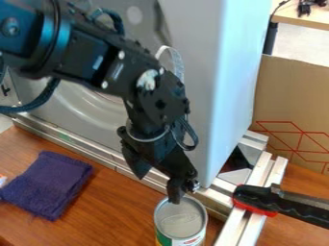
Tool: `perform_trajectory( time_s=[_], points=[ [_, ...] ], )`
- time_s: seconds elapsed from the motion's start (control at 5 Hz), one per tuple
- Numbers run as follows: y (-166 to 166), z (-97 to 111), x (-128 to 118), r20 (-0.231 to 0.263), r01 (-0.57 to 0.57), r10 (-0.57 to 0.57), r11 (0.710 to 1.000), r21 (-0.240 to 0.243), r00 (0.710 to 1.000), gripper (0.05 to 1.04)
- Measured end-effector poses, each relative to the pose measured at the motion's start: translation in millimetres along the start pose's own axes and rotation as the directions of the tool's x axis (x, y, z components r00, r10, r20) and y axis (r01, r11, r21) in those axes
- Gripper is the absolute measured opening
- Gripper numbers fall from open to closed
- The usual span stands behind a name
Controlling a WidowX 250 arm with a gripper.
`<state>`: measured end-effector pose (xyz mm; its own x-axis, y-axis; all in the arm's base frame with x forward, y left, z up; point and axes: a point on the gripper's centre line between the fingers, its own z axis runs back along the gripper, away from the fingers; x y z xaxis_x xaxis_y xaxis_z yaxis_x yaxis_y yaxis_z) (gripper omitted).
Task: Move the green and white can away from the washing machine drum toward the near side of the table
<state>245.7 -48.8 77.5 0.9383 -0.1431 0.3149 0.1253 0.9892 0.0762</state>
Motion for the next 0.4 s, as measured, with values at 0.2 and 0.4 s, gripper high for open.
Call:
perform_trajectory(
  time_s=[0.2, 0.4],
  points=[
    [-3, -13, 7, 0.058, -0.012, 0.01, 0.999, 0.031, 0.998, 1.001],
    [-14, -20, 15, 0.124, 0.042, -0.037, 0.998, -0.036, 0.992, 1.001]
  ],
)
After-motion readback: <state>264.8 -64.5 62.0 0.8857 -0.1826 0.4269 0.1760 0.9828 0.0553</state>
